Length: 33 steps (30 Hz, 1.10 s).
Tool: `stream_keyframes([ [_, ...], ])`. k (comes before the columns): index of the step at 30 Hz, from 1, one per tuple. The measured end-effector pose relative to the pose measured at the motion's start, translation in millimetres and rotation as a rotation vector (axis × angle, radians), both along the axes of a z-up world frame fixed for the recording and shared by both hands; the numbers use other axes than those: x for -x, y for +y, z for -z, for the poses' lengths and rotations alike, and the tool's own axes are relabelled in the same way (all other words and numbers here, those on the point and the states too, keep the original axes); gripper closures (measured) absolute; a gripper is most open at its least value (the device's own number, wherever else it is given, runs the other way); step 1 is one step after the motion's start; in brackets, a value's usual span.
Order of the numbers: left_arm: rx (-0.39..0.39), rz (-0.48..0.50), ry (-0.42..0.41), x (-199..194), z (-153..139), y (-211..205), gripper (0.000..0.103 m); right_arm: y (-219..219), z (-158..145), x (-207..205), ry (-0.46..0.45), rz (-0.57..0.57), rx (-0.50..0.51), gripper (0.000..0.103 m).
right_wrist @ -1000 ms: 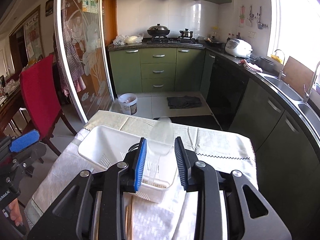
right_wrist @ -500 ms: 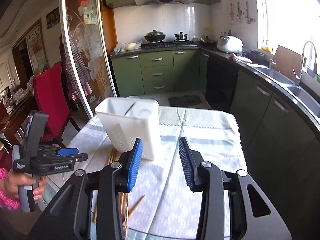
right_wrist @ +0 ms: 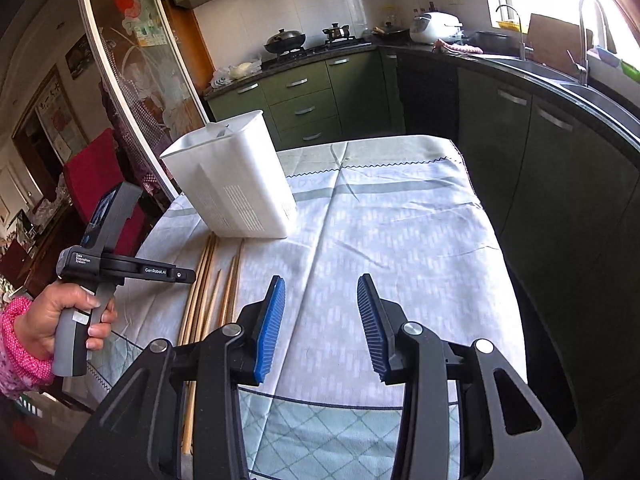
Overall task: Organize utensils
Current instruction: 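Move the left gripper back down to the loose wooden chopsticks, then grasp one wooden chopstick with the left gripper while the right gripper grasps another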
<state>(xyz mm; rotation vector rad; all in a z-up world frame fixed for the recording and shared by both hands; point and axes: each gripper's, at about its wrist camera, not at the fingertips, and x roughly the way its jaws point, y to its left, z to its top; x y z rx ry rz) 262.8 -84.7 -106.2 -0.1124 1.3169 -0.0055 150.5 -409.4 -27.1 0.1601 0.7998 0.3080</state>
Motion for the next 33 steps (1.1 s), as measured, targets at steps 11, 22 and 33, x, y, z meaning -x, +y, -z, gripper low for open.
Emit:
stream_keyframes([
  [11, -0.057, 0.023, 0.042, -3, 6, -11, 0.068, 37, 7, -20, 0.044, -0.072, 0.049, 0.065],
  [22, -0.082, 0.154, 0.046, 25, 5, 2, 0.092, 133, 44, -80, 0.223, -0.279, 0.115, 0.071],
  [33, -0.068, 0.188, 0.045, 43, 6, 32, 0.090, 180, 81, -118, 0.319, -0.275, 0.265, 0.078],
])
